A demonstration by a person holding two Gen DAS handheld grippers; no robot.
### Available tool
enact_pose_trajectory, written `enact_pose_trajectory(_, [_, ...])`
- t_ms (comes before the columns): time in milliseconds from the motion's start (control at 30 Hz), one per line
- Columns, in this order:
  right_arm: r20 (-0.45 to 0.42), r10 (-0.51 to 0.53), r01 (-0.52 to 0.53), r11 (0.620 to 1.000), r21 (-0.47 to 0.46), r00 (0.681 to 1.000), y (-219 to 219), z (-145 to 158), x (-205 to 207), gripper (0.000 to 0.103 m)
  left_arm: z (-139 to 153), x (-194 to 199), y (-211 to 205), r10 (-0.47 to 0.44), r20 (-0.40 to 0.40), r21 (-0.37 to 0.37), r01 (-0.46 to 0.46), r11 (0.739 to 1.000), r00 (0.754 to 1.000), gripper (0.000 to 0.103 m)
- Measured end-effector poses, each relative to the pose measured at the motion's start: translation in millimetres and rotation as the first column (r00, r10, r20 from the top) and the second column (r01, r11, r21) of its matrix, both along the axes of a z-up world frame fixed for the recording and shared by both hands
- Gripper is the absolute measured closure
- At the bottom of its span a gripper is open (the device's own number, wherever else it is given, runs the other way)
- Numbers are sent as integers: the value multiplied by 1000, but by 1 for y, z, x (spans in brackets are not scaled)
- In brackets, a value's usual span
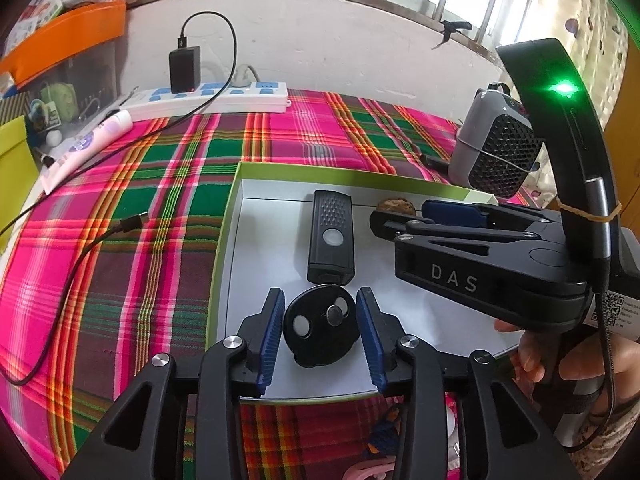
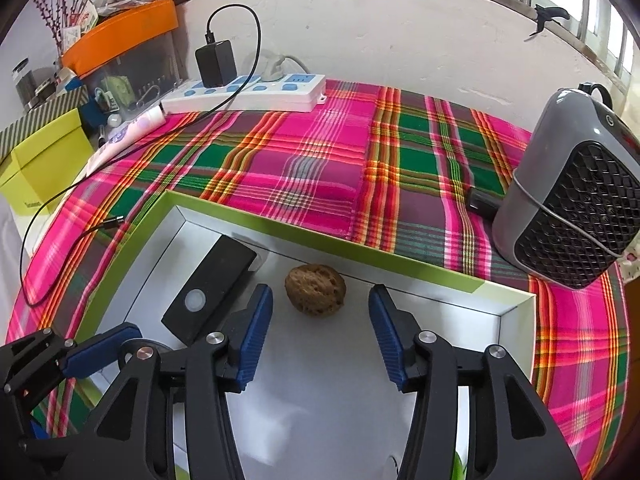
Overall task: Organize objects
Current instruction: 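Withdraw both open tools from the box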
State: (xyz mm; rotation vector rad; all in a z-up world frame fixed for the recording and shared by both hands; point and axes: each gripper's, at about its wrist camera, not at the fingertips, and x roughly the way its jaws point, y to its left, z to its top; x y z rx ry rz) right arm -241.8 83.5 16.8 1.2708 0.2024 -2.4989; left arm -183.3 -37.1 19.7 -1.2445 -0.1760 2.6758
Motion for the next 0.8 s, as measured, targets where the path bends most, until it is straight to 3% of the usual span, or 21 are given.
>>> enact_pose_trajectory(800, [-46,-43,40,997,-66,998,19,21,43,52,19,39,3,20,-58,-18,-21,1000,998,61])
